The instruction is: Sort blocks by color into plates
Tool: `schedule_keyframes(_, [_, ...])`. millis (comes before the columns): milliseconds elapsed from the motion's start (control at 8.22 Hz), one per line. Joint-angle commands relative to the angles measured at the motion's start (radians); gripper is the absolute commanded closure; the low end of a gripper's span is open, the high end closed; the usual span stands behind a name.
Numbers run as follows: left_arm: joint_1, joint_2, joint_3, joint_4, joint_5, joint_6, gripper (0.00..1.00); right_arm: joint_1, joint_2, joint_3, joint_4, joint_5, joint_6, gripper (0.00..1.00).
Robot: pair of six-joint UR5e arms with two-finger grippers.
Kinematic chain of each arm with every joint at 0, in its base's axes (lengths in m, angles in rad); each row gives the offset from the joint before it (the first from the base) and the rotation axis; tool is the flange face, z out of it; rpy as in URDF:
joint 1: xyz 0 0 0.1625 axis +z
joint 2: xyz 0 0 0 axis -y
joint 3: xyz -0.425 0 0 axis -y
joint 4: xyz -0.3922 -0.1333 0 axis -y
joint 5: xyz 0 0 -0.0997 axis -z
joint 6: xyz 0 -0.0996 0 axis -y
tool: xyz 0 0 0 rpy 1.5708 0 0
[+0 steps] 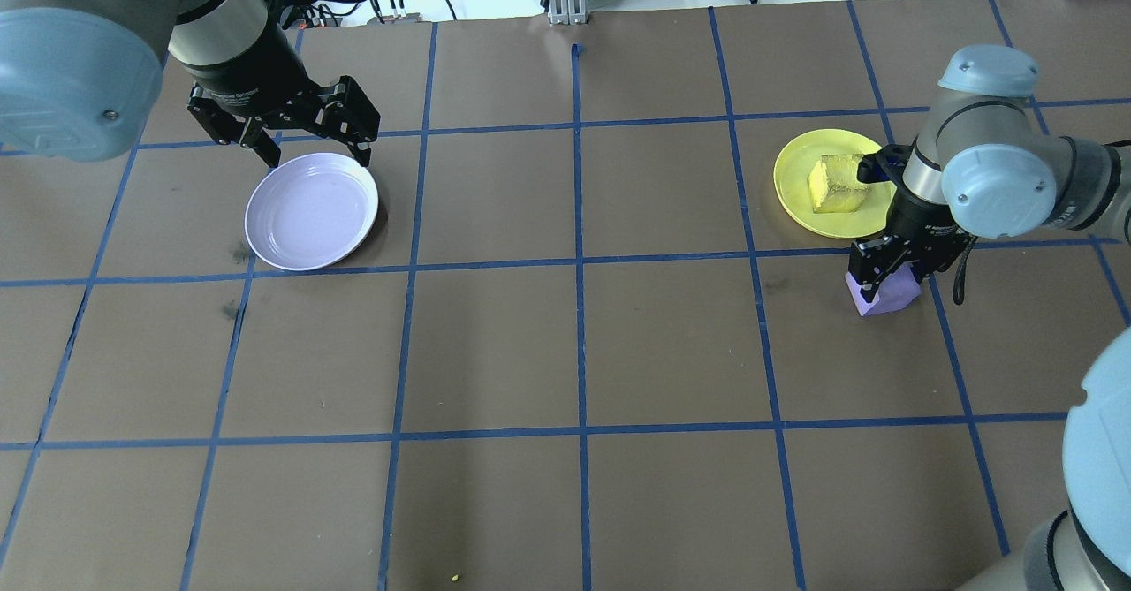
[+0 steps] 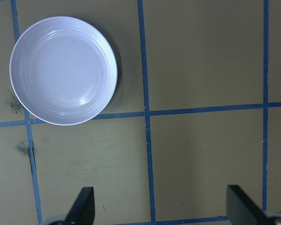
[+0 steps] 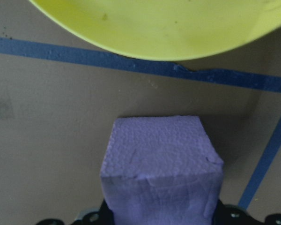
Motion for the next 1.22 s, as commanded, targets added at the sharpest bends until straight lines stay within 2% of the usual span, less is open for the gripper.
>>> schedule_keyframes(0, [0.001,-0.001,0.001,-0.001,-0.001,0.000,0.00,0.007,-0.062,0.002,0.052,0.023,0.042,0.97])
schedule_keyframes(122, [0.001,-0.001,0.001,-0.001,-0.001,0.000,0.00,0.016,-0.107,0.002,0.121,0.096,0.075,0.97])
schedule_keyframes(243, [0.001,-0.001,0.001,-0.001,0.001,0.000,0.00,0.048,-0.148,-0.001,0.175,0.134,0.121,0.97])
schedule_keyframes(365, [0.001,-0.001,-0.001,-0.001,0.001,0.000,0.00,0.112,-0.162,-0.011,0.178,0.141,0.225,0.96])
schedule_keyframes(608, [0.001,-0.002,-0.001,-0.001,-0.002,-0.020,0.00,0.302,-0.178,-0.043,0.168,0.217,0.449,0.95])
schedule_keyframes(730, [0.001,-0.013,0.001,0.001,-0.004,-0.020,0.00,0.399,-0.173,-0.085,0.166,0.219,0.562,0.95])
schedule_keyframes(851, [-0.001,-0.018,0.002,0.008,-0.002,-0.017,0.00,0.501,-0.167,-0.120,0.161,0.268,0.693,0.94])
schedule_keyframes(973, [-0.001,-0.016,0.002,0.008,-0.001,-0.015,0.00,0.588,-0.141,-0.157,0.134,0.337,0.785,0.93])
schedule_keyframes(1095, [-0.001,-0.018,0.002,0.008,-0.001,-0.012,0.00,0.652,-0.086,-0.209,0.097,0.340,0.851,0.93])
